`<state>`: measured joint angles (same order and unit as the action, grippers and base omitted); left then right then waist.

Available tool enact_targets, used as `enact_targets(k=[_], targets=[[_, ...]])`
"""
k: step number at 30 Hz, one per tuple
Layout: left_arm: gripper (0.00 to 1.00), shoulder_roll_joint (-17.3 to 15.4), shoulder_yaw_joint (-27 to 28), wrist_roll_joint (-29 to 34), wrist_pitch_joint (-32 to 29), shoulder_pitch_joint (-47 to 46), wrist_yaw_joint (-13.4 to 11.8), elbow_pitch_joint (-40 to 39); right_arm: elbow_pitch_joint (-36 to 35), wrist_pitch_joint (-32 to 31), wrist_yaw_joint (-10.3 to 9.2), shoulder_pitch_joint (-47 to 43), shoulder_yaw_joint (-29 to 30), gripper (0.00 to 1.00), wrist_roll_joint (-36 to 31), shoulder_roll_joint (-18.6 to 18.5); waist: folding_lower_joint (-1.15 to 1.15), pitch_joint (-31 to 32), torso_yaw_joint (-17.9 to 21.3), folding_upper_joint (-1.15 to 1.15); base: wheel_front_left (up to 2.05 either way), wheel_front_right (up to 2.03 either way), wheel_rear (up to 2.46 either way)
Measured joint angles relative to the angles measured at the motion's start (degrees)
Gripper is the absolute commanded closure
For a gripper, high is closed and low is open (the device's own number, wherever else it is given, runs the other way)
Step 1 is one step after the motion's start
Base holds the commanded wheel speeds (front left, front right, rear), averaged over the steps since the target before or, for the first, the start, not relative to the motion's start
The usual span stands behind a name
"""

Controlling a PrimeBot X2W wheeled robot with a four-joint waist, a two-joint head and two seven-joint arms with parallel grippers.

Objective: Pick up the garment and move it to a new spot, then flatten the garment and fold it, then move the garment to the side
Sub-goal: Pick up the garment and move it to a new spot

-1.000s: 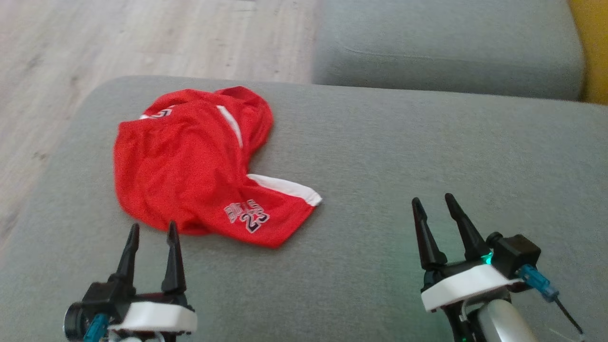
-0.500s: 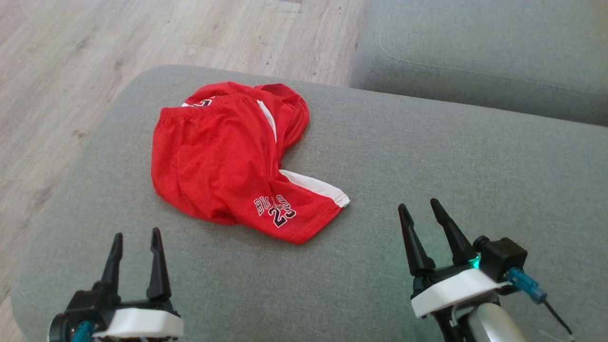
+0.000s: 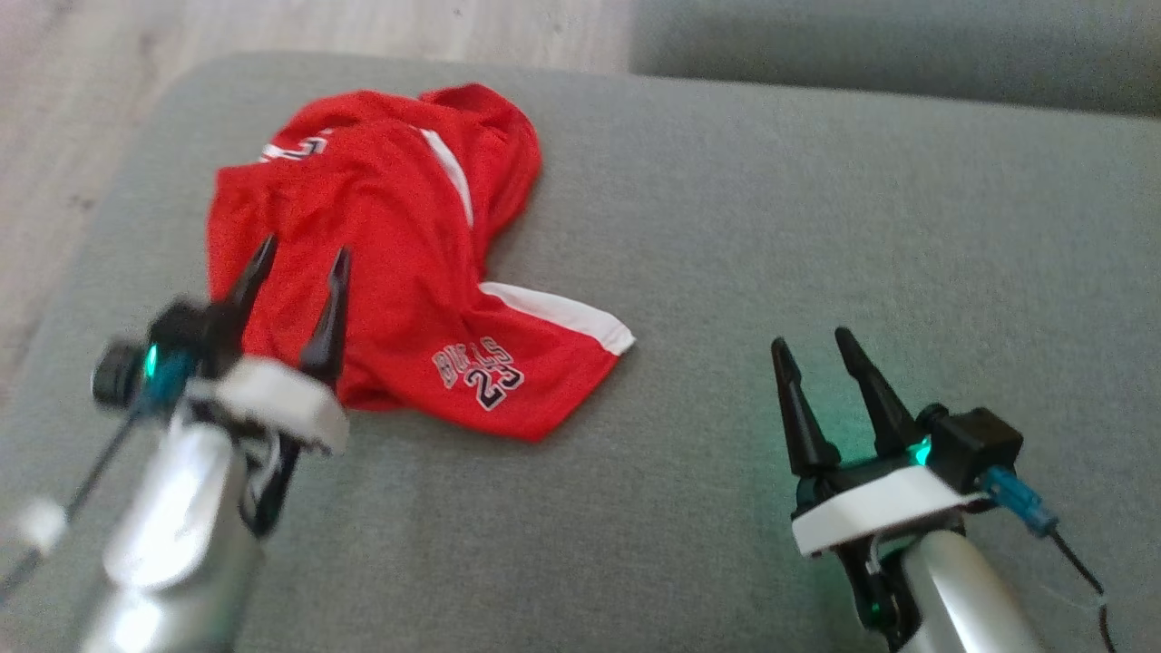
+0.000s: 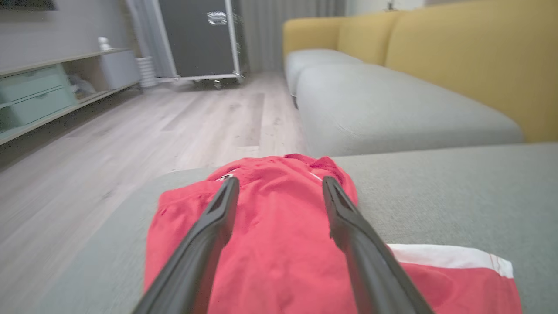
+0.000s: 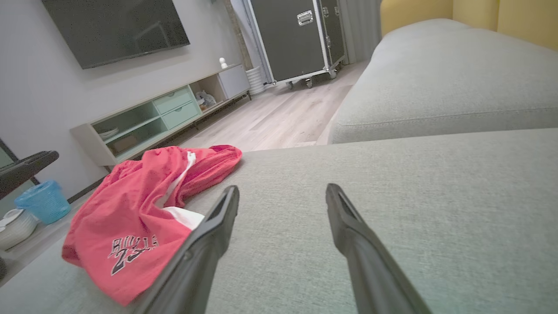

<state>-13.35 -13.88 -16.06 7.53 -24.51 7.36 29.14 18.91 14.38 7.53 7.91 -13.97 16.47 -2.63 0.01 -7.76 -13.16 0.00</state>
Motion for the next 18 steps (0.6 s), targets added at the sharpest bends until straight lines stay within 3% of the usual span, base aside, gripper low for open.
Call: enact_targets(k=[3,9,12,18], targets=[[0.0,-4.2,-7.6,-3.7,-4.2,-7.1,0.2,2.3,0.1,0.0,0.0,1.4,0.4,0.0,0.0,0.0,0.01,-2.3,1.3,0.0,0.0,0.0,0.0],[0.0,-9.6,-16.6,-13.6,-13.3,-15.9,0.2,7.7,-0.3,0.0,0.0,3.3,0.7,0.0,0.0,-0.1,0.0,-5.8,4.3,0.0,0.0,0.0,0.0],[0.0,-11.2,-19.2,-17.6,-16.7,-19.1,0.2,10.1,-0.7,0.0,0.0,4.0,0.7,0.0,0.1,-0.1,0.0,-7.3,5.7,0.0,0.0,0.0,0.0],[0.0,-12.2,-22.9,-22.9,-17.4,-22.1,0.2,12.4,-1.0,0.0,0.0,5.8,0.6,0.0,0.2,-0.2,0.0,-9.4,7.9,0.0,0.0,0.0,0.0]])
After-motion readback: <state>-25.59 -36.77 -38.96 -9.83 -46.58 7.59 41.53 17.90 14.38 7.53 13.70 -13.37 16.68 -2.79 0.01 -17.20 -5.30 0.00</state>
